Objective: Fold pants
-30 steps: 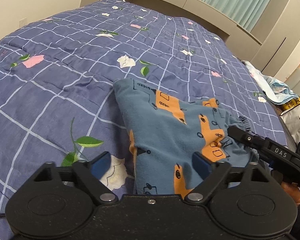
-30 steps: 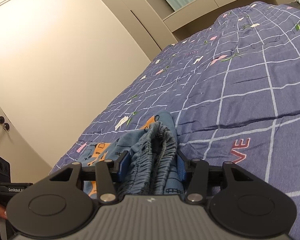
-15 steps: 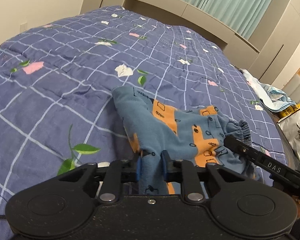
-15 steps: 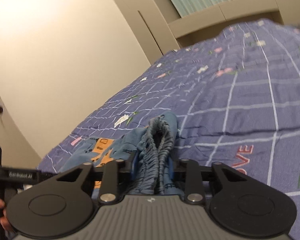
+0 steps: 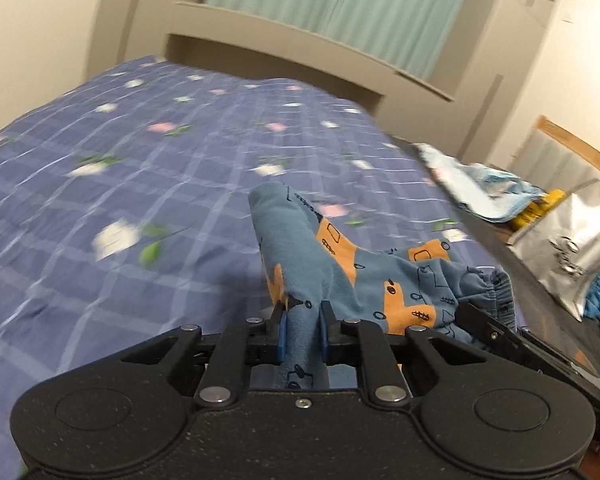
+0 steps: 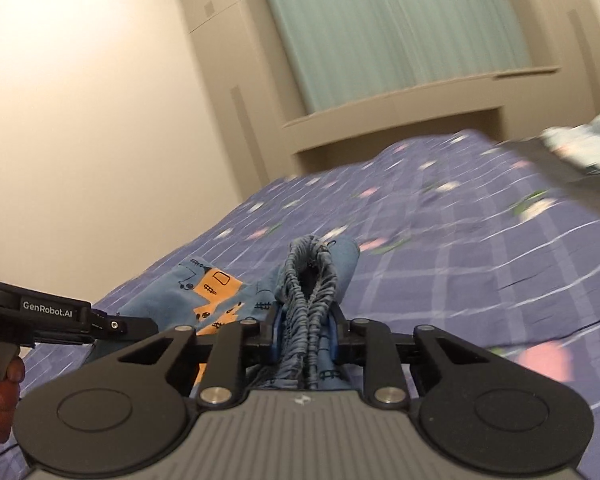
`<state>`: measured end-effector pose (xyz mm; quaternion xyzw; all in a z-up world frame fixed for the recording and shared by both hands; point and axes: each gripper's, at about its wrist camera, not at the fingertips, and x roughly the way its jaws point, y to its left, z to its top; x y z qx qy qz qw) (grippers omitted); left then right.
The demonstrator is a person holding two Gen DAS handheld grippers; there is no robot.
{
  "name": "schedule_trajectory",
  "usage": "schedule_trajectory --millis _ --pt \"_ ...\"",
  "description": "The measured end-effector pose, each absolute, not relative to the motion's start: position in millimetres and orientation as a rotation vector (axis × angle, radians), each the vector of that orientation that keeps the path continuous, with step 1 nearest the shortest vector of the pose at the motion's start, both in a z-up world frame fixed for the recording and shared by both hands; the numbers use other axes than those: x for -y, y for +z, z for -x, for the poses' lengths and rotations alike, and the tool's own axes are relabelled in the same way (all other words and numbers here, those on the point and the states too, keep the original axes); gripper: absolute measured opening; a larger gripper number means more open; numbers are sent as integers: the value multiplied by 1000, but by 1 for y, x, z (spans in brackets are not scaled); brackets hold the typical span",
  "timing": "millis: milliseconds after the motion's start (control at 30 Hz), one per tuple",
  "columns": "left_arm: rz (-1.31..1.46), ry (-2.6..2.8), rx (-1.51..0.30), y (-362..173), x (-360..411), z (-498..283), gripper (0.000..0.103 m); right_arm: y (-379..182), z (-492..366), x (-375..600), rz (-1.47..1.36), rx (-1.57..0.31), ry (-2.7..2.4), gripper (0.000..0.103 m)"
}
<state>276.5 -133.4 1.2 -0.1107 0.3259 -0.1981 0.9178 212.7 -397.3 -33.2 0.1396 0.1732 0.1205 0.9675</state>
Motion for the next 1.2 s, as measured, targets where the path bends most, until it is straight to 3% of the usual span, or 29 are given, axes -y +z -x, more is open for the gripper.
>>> schedule_trajectory --millis 267,600,667,767,833,1033,1200 --pt "161 -507 -748 -21 196 -309 16 -41 -205 436 -272 -380 29 26" --pt "153 -470 -764 -32 192 -308 22 -65 -212 445 -294 -446 -6 33" --pt "154 -463 -755 -28 189 -305 28 -65 -210 447 -292 -448 -17 38" --pt "151 -456 -741 -22 188 -300 45 -64 -212 447 -283 -455 -42 48" --pt "144 -450 -731 -17 187 -297 53 -62 -210 446 -268 -450 -62 62" --pt "130 -429 -684 2 182 -279 82 -53 -194 442 -246 -417 -92 85" --pt "130 -408 -640 22 172 -257 100 -36 -174 437 -230 -367 -107 99"
